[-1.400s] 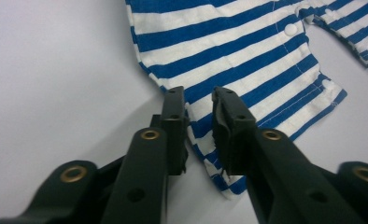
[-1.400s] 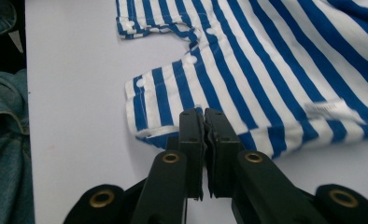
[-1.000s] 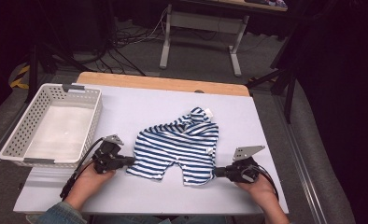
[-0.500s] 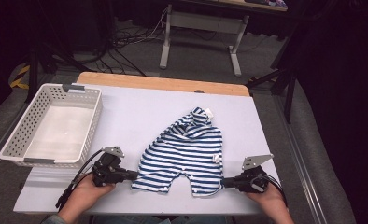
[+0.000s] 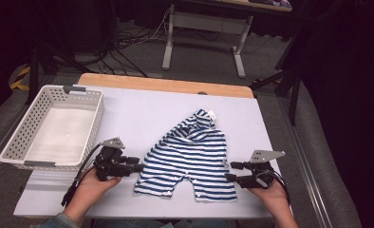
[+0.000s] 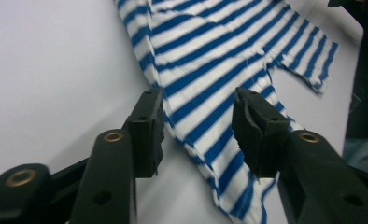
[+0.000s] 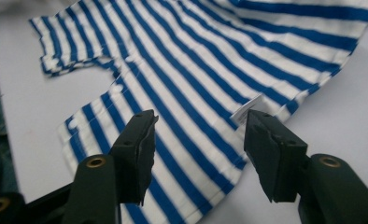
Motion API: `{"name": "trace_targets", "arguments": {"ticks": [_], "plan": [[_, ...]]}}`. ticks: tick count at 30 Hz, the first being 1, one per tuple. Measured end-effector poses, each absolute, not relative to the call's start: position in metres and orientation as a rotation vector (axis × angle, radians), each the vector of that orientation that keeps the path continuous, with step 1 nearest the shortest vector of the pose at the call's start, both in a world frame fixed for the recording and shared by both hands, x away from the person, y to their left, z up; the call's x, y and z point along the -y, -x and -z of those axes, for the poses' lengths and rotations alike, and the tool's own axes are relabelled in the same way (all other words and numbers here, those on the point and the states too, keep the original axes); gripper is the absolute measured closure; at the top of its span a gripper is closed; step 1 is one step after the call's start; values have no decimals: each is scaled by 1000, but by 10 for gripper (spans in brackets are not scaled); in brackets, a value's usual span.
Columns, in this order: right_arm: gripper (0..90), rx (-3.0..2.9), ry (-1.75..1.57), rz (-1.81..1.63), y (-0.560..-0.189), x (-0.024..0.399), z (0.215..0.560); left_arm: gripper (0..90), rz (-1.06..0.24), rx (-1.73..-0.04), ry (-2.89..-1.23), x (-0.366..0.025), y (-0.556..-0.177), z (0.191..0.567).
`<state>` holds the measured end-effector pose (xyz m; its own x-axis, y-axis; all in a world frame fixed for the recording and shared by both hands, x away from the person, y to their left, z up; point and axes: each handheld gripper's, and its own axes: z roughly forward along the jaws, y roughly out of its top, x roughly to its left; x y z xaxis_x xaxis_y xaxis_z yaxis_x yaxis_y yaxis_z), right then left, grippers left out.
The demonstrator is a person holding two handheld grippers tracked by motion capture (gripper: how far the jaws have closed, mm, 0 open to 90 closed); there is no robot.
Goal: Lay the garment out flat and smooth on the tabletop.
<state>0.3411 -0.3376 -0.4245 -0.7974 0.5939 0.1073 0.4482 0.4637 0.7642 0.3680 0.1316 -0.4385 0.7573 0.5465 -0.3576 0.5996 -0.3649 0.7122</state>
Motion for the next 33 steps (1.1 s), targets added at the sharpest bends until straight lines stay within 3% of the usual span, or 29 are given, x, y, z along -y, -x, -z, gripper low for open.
{"name": "trace_targets", "arguments": {"ticks": [7, 15, 27, 30, 32, 33], "plan": [[400, -2445, -970, -1220, -361, 335, 428, 472, 6, -847, -2047, -112, -390, 430], [437, -2359, -1054, -1222, -387, 338, 431, 497, -67, -842, -2058, -86, -416, 427], [602, -2334, -1068, -1179, -435, 321, 429, 676, -136, -845, -2127, -54, -447, 429], [685, -2350, -1080, -1179, -443, 317, 429, 762, -124, -854, -2141, -49, -453, 430], [780, -2369, -1068, -1166, -445, 314, 429, 879, -114, -861, -2156, -48, -454, 430], [835, -2382, -1058, -1155, -445, 312, 430, 884, -102, -869, -2166, -47, -455, 431]]}}
